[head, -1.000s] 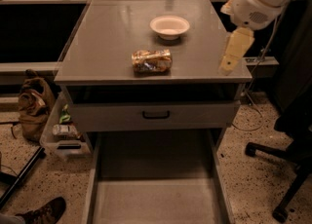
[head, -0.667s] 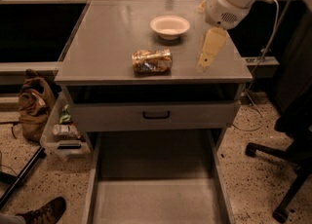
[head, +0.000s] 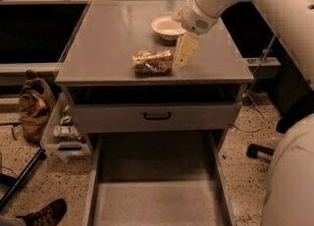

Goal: Place orange can into middle drawer

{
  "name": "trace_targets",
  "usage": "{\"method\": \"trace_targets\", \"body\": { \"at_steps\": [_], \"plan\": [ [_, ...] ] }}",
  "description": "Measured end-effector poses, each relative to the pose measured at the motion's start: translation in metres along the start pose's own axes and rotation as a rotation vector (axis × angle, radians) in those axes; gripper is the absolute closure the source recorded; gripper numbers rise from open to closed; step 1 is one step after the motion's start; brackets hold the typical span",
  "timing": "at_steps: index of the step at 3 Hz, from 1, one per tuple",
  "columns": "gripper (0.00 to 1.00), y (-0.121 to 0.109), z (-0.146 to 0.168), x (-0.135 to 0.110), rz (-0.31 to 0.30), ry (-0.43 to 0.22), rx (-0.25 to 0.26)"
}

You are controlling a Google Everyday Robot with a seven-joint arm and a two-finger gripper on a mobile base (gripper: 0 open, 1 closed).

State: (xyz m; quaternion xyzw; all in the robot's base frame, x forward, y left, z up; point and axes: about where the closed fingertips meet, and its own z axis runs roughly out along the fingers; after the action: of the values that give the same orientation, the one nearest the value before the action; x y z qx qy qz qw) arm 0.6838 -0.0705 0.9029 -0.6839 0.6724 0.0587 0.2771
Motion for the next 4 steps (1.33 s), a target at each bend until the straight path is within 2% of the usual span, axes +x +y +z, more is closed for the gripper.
{"method": "trace_targets", "body": {
  "at_steps": [1,2,4],
  "plan": [
    [0.00,0.000,0.000,0.000,0.000,0.000,0.000],
    [0.00,0.001,0.019,0.002,0.006,-0.015,-0.034],
    [0.00,0.007,0.065,-0.003,-0.006,-0.053,-0.137]
  ]
}}
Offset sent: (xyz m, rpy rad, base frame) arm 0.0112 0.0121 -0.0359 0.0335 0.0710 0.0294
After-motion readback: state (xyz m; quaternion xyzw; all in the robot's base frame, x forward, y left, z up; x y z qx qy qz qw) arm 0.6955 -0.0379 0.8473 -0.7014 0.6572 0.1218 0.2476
